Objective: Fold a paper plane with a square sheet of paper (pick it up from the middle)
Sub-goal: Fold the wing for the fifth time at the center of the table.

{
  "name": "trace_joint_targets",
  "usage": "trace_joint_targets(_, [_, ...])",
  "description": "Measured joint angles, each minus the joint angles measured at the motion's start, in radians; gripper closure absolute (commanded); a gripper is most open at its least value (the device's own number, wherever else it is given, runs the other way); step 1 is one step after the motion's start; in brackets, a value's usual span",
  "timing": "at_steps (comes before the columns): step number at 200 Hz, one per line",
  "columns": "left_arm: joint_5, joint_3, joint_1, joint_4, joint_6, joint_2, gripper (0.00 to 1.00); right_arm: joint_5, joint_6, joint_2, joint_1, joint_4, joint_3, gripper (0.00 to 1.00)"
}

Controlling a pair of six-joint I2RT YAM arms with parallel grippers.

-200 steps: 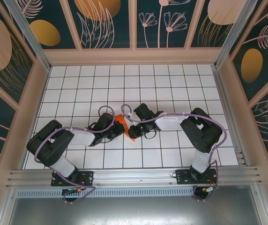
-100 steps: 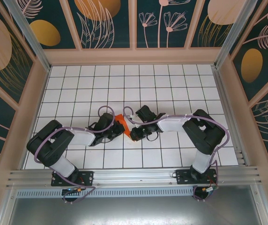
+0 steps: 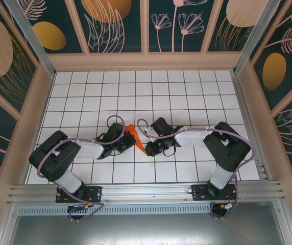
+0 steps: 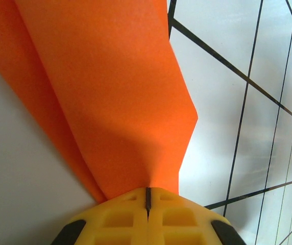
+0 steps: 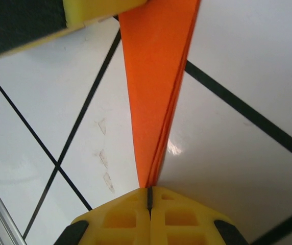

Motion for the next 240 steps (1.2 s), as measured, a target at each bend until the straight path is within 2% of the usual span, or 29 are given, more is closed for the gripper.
trace_joint_targets(44, [0.000,0.000,0.000,0.002,0.000,0.000,0.95,0.010,0.043,-0.059,0.005,0.018,0.020,1.00])
trace_joint_targets(120, [0.000,0.000,0.000,0.003,0.000,0.000,0.95,0.008,0.079,0.094,0.016,0.082,0.099,1.00])
trace_joint_targets(158, [-0.001,0.000,0.000,0.002,0.000,0.000,0.98,0.011,0.079,0.103,0.016,0.107,0.081,1.00])
trace_joint_targets(196, [-0.002,-0.003,0.000,0.003,0.000,-0.002,0.98,0.021,0.079,0.011,0.016,0.170,-0.047,1.00])
trace_joint_targets(240, [-0.008,-0.006,0.000,0.006,0.000,-0.006,0.97,0.034,0.080,-0.094,0.016,0.098,-0.117,1.00])
